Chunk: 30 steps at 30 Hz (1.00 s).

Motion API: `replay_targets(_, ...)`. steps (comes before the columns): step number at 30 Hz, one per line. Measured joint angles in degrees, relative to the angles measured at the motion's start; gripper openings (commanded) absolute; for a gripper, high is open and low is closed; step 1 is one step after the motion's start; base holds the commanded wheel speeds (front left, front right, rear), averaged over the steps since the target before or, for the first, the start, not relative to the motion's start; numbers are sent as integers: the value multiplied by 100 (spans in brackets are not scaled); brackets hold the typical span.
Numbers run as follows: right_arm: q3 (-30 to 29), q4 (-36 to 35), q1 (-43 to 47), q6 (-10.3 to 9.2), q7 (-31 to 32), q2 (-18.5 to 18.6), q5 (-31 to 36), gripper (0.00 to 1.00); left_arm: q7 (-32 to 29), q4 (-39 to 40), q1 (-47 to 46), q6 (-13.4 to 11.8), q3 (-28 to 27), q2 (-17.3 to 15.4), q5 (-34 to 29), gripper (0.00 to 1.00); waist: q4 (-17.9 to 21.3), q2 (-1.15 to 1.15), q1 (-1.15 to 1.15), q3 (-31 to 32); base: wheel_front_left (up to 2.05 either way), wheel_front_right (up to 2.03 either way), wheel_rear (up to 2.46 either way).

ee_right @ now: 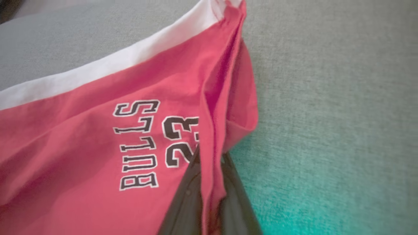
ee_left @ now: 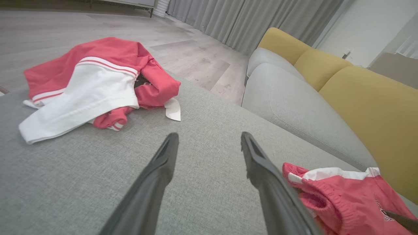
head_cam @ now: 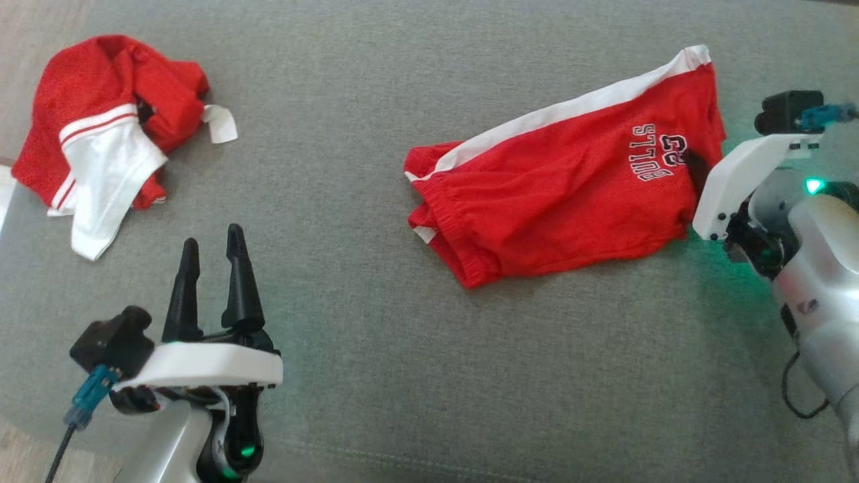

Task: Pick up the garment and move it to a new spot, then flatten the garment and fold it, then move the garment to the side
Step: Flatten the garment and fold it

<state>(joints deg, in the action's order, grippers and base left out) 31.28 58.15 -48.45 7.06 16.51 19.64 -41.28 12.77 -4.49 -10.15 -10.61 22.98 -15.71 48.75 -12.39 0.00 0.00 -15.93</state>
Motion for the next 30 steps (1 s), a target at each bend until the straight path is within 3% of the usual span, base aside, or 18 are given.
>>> replay_targets(8,-190,13,227,0,-840,-268,-70,0,0,16,12,-13,-1,-45,-52,100,382,0,0,158,0,0,0)
replay_targets(17,-537,51,716,0,-1666,-571,-48,0,-13,191,260,-100,98,-171,-174,100,1197,0,0,457,0,0,0)
replay_targets(24,-770,81,1161,0,-1867,-743,76,0,-123,356,273,-182,240,-245,-334,100,1769,0,0,647,0,0,0)
replay_targets(30,-946,122,1268,0,-1907,-812,172,0,-197,381,355,-202,324,-257,-352,100,1848,0,0,770,0,0,0)
